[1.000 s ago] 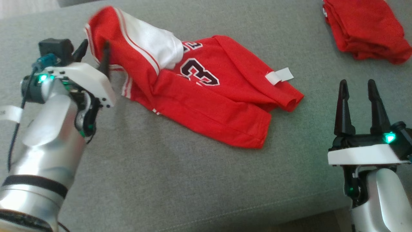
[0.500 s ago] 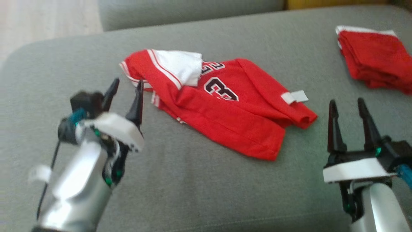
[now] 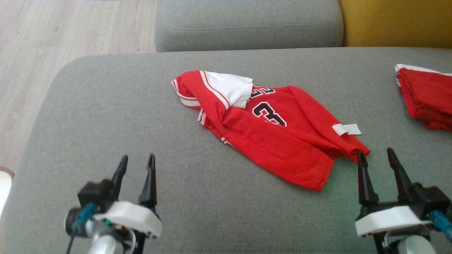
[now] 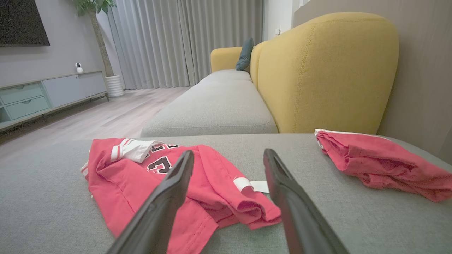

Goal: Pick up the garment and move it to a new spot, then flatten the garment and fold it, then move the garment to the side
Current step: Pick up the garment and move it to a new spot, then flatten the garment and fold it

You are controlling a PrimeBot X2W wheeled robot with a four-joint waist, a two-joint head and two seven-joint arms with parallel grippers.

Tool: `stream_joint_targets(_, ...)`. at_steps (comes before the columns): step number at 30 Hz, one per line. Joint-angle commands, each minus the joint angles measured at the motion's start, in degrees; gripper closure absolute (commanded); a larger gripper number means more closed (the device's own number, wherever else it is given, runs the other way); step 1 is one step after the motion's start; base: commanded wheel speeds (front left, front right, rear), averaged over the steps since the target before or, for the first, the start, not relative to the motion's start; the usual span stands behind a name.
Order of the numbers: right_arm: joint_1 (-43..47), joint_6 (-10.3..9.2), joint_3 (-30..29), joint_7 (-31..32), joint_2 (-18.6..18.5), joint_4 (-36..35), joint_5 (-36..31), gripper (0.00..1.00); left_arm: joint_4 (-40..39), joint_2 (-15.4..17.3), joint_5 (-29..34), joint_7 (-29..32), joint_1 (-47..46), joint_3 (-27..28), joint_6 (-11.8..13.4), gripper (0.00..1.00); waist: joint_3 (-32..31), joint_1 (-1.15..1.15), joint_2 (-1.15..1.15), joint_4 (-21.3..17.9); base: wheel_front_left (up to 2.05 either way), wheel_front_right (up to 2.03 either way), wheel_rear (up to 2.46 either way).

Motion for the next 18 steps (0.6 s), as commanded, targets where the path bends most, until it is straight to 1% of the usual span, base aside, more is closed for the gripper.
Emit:
stream_joint_targets(1, -0.99, 0.37, 1.13, -0.49, -0.30, -1.82, 0.45, 0.00, -2.66, 0.18, 1.10, -0.69, -1.47, 2.61, 0.54, 0.00, -0.11, 0.00, 0.00, 0.12, 0.00, 0.00, 0.00)
stream_joint_targets(7, 0.64, 0.37, 1.80, -0.99, -0.30, -0.76, 1.33, 0.00, -4.53, -1.20, 3.08, -0.69, 2.61, 3.76, 0.18, 0.00, -0.30, 0.00, 0.00, 0.25, 0.00, 0.00, 0.00)
stream_joint_targets(18, 0.20, 0.37, 2.76, -1.35, -0.30, 0.76, 1.36, 0.00, -3.95, -2.88, 4.97, -0.70, 3.42, 5.34, -1.46, 0.00, -0.10, 0.00, 0.00, -0.18, 0.00, 0.00, 0.00)
